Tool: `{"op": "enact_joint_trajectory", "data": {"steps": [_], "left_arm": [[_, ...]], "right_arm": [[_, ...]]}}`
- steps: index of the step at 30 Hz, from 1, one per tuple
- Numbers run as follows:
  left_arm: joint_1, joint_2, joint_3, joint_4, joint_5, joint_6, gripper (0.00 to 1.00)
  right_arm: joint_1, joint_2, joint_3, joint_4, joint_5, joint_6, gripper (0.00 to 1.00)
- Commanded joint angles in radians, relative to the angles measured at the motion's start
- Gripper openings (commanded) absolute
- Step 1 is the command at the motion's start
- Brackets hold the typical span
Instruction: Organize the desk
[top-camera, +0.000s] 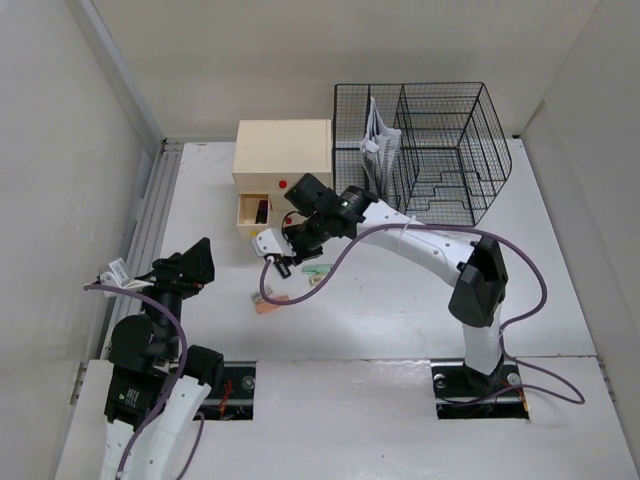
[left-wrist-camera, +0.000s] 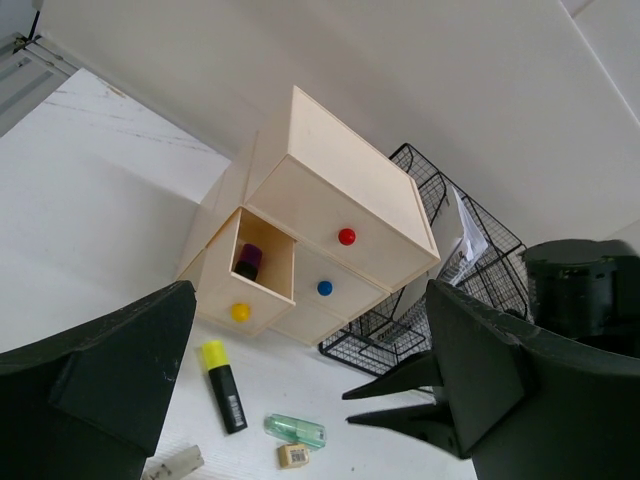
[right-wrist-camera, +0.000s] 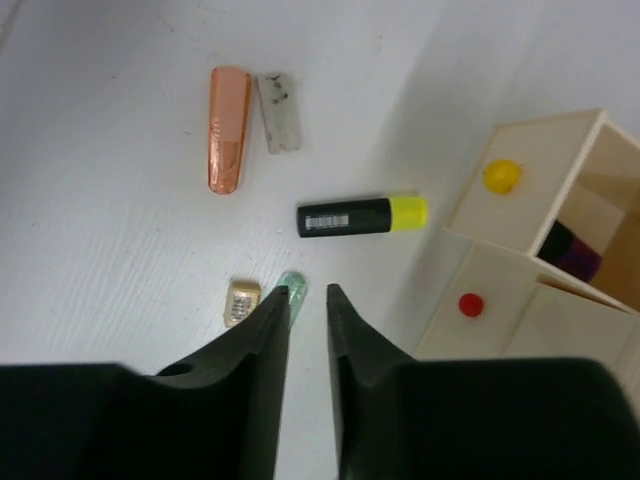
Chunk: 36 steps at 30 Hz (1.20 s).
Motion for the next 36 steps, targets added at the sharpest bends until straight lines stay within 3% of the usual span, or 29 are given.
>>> {"op": "enact_joint_trajectory", "data": {"steps": [1, 3, 6, 8, 12, 15, 23, 29, 36], "left_arm": [[-0.005, -0.012, -0.003, 0.037, -0.004, 0.015, 0.99], [-0.005, -0.012, -0.003, 0.037, -0.004, 0.015, 0.99], [-0.005, -0.012, -0.003, 0.037, -0.004, 0.015, 0.99], [-0.005, -0.012, -0.003, 0.037, -0.004, 0.015, 0.99], [-0.005, -0.021, 0.007, 0.028, -0.013, 0.015, 0.99], [-0.005, -0.021, 0.007, 0.028, -0.013, 0.015, 0.99], [-0.005, -0.03, 0.007, 0.028, -0.013, 0.015, 0.99], [-0.005, -0.039, 0.007, 0.018, -0.013, 0.015, 0.99], [-0.005, -0.039, 0.007, 0.018, -0.013, 0.015, 0.99]], "right_arm": [[0.017, 0.036, -0.062, 0.072, 0.02, 0.0, 0.31], [0.017, 0.073, -0.062, 0.132, 0.049, 0.026, 0.33], [0.017, 0.137, -0.062, 0.222, 0.094, 0.218, 0.33], [0.017, 0.147, -0.097, 0.37, 0.12, 0.405, 0.33], [0.026, 0.111, -0.211, 0.61, 0.2, 0.676, 0.48], [0.055, 0.081, -0.278, 0.744, 0.356, 0.861, 0.5], [0.089, 0.133, -0.241, 0.774, 0.736, 1.21, 0.51], [0.098, 0.163, -0.251, 0.755, 0.856, 1.303, 0.51], [0.098, 0.173, -0.271, 0.755, 0.83, 1.343, 0.5]]}}
